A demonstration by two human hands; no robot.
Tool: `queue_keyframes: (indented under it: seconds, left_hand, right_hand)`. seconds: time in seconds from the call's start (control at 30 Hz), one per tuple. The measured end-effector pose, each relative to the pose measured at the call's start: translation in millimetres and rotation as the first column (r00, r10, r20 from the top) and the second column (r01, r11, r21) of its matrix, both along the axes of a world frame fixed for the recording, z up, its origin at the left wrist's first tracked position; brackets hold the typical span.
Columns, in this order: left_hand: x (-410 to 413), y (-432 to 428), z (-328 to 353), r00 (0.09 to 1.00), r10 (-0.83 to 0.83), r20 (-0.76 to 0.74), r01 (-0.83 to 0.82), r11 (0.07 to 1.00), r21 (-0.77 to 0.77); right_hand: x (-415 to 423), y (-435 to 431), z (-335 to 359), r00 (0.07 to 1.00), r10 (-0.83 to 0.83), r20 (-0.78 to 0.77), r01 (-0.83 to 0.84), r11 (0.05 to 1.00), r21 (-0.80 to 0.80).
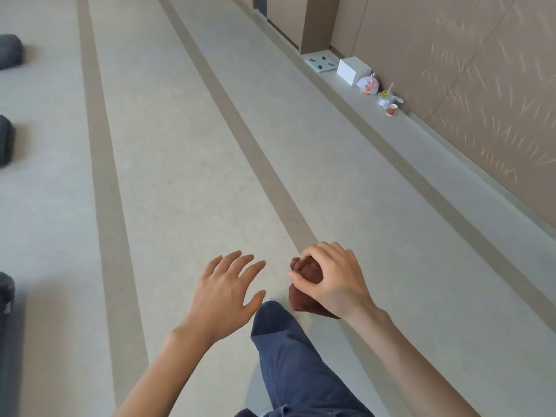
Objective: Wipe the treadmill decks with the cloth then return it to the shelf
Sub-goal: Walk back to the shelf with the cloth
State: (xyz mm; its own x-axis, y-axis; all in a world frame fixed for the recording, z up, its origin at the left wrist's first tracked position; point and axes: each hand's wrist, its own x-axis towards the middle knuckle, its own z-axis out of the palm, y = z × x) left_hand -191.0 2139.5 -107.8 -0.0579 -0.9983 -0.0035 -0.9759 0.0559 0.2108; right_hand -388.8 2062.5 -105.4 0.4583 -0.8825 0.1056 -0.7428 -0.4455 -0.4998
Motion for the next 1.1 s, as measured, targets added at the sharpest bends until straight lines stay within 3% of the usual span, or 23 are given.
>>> queue_keyframes:
  seconds: [0.33,0.6,0.83,1.1]
  left_hand:
    - [77.7,-222.7,21.4,0.999,0.040,-0.004,-0.041,0.999,-0.033]
    - [134.8,-340.6,11.4,0.998,0.046,-0.035,-0.047,0.999,-0.026]
    - [224.4,-484.7,10.2,0.999,-0.018,-0.032,0.018,1.000,-0.002]
    - [312.9,-631.1,32.4,0.998,-0.058,-0.013,0.057,0.995,-0.087]
  right_hand:
    - [83.7,-228.4,23.6,0.999,0.029,-0.015,-0.029,0.998,-0.060]
    - [142.5,-354.8,11.2,0.997,0.062,-0.039,-0.063,0.998,-0.028]
    - [224.6,-475.2,11.4,0.999,-0.033,0.000,0.033,0.998,-0.047]
    - [311.0,-604.5,18.1,0.990,-0.137,0.038,0.139,0.987,-0.077]
